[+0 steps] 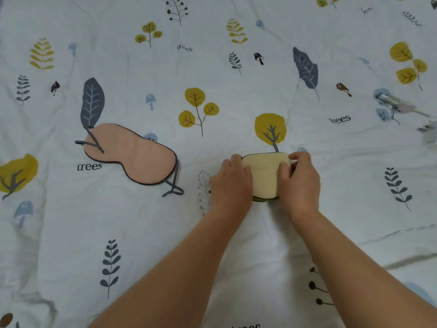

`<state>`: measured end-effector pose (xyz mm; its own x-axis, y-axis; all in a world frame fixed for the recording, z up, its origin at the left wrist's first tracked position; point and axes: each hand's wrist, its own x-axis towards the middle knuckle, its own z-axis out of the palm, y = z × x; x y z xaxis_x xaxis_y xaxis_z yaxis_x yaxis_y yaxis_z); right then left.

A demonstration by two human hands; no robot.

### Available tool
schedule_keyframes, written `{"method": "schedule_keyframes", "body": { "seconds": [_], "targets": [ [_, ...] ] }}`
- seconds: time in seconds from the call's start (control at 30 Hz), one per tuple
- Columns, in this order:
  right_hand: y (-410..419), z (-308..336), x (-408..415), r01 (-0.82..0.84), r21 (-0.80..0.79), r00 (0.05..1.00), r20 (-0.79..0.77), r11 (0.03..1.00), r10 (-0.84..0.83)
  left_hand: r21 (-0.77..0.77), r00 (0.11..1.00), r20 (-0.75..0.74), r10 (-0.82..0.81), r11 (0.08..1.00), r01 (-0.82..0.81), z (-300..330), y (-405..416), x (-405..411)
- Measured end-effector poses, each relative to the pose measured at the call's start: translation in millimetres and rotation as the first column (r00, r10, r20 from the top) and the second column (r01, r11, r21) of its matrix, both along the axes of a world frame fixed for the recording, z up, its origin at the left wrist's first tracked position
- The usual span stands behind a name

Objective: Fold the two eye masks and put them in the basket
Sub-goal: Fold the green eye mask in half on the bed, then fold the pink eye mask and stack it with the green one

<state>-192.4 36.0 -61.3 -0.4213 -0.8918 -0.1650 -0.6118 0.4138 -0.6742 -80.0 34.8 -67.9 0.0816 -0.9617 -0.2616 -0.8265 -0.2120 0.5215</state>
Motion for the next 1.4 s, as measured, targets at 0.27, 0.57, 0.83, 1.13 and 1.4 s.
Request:
{"method": "schedule_keyframes", "body": {
  "seconds": [0.27, 0.57, 0.83, 1.13, 1.4],
  "targets": [
    [-5, -12, -7, -0.037, 0.108, 0.998, -0.051, 0.993, 0.043, 0.039, 0.997, 0.074, -0.022, 0.999, 0.02, -7, -9, -2],
    [-1, 18, 10, -0.079, 0.047, 0.965, -0.247, 0.996, 0.088, -0.023, 0.999, 0.028, 0.019, 1.0, -0.018, 15, -8, 22],
    [4, 39, 75, -0.485, 0.033, 0.826, -0.312, 0.874, 0.47, -0.131, 0.997, -0.049, 0.053, 0.99, -0.058, 45, -6, 86],
    [-17, 26, 151, -0.658, 0.174, 0.672, -0.304, 0.733, 0.675, -0.07, 0.953, 0.276, 0.126, 0.991, -0.111, 32, -27, 195],
    [-45, 10, 192, -0.475, 0.345, 0.8, -0.214, 0.81, 0.56, -0.076, 0.888, 0.44, 0.134, 0.991, -0.111, 9, -48, 249]
  ]
}}
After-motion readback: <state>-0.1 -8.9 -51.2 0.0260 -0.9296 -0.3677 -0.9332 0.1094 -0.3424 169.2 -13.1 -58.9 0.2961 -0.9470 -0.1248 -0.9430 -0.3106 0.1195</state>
